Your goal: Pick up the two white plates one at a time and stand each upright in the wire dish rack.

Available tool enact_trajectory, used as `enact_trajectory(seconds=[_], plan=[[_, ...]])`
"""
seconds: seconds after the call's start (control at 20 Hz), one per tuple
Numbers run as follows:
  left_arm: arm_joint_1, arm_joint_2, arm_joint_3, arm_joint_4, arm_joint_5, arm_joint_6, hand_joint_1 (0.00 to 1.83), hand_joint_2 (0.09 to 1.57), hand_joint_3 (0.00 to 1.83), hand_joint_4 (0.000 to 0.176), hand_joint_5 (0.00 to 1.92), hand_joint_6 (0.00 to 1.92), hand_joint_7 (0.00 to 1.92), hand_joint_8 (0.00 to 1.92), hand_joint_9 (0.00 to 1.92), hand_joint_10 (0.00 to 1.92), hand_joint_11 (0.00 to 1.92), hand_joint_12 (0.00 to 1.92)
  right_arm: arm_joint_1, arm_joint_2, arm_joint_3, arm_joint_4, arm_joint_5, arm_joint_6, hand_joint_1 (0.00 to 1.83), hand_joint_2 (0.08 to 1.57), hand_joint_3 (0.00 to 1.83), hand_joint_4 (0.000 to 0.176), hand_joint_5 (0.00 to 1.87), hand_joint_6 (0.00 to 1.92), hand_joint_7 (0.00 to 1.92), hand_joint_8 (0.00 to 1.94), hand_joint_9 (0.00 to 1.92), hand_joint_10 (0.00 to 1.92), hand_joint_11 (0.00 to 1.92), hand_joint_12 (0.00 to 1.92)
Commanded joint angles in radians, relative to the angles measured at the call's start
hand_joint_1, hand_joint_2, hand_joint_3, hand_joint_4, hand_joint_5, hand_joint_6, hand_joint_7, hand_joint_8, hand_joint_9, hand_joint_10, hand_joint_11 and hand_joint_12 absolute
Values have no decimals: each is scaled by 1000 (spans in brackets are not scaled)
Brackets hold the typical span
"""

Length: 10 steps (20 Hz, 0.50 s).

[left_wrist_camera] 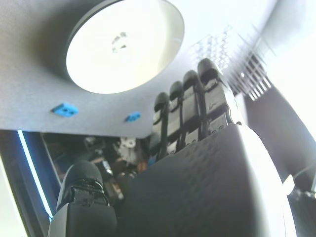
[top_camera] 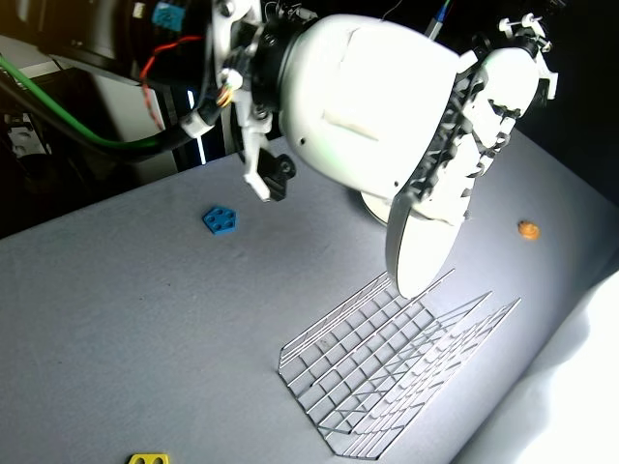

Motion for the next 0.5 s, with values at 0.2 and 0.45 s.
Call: enact_trajectory(seconds=[0.2, 0.45], plan=[[-10, -18, 4, -53, 6, 9, 0, 1113, 3, 0, 138, 1, 125, 1, 100, 1, 0, 294, -5, 31, 14, -26, 97, 23, 1358, 1169, 0, 0, 756, 1279, 854, 1118, 895, 1266, 676, 1346], [23, -43, 4, -23, 48, 10, 0, 1110, 2, 0, 127, 0, 115, 0, 90, 0, 0, 323, -17, 45, 42, -26, 81, 29, 1363, 1156, 0, 0, 793, 1216, 895, 1075, 891, 1258, 672, 1338]])
